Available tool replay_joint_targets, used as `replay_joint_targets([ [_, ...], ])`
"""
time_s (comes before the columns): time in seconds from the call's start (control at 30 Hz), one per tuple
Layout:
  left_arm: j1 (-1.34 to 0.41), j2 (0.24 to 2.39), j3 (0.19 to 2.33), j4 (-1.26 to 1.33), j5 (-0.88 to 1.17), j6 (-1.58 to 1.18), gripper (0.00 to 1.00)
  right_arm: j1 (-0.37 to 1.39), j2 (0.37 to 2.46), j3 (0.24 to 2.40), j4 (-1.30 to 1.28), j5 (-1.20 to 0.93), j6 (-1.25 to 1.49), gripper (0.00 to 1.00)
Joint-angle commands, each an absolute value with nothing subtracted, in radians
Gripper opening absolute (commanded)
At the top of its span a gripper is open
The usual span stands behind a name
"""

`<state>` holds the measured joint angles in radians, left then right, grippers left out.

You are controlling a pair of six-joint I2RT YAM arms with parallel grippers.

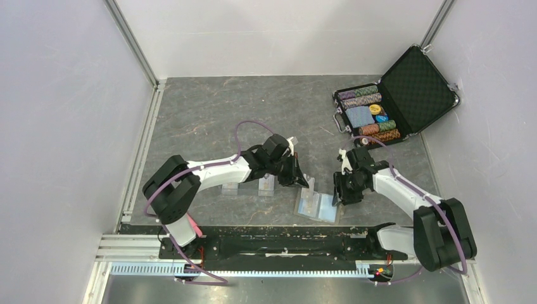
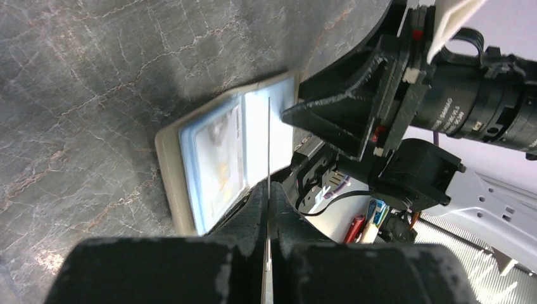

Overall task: Put the credit cards into the card holder
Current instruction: Insert the credit card into the card holder.

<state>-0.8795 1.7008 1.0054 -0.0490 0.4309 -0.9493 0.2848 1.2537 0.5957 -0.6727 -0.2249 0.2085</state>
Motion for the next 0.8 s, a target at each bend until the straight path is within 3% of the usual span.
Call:
replay_joint_targets([
  [0.0,-0.885,1.714,1.045,-0.041,0.459,-0.953,0.02,0.282,1.220,0.492,-0.555,-0.387,0.297,0.41],
  [0.23,-0.885,1.751,1.048,-0.035,0.495,-0.927,0.02,0.282,1.219,0.482,-0.482,-0.402,0.333,0.35],
  [0.57,-0.879,1.743,1.028,-0.076,0.480,-0.884,0.02,0.270,1.273,0.513,-0.404,-0.392,0.372,0.00],
  [0.77,-0.871,1.730,1.014,-0.082,0.468,-0.877,0.02,0.222,1.297,0.554,-0.405,-0.377,0.360,0.00],
])
